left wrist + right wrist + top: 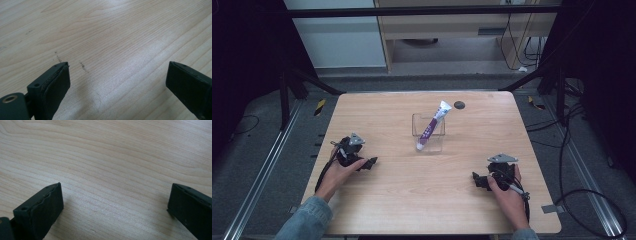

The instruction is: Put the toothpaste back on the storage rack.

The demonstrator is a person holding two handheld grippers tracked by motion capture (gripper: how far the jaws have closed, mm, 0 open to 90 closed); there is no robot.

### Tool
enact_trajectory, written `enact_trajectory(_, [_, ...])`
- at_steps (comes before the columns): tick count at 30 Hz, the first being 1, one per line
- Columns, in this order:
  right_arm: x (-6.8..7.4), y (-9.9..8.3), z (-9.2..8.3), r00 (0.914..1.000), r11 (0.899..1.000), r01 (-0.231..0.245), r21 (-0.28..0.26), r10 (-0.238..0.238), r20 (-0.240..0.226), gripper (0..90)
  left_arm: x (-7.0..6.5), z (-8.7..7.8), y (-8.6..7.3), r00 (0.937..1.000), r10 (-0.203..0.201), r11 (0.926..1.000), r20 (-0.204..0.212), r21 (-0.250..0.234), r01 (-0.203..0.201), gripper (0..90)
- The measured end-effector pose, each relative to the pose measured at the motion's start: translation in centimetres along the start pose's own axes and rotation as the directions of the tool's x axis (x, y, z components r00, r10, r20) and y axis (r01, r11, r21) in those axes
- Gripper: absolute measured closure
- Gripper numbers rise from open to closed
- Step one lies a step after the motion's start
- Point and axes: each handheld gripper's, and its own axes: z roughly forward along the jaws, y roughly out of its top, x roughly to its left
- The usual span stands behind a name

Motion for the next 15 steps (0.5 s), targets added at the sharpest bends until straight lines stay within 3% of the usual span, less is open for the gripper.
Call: enact_trajectory(15, [0.0,0.0,0.0,1.0000,1.000,0.000,0.000,0.000,0.000,0.3,0.0,1.0,-0.2,1.0000,-0.006,0.9999,0.002,-0.010,0.006,4.3])
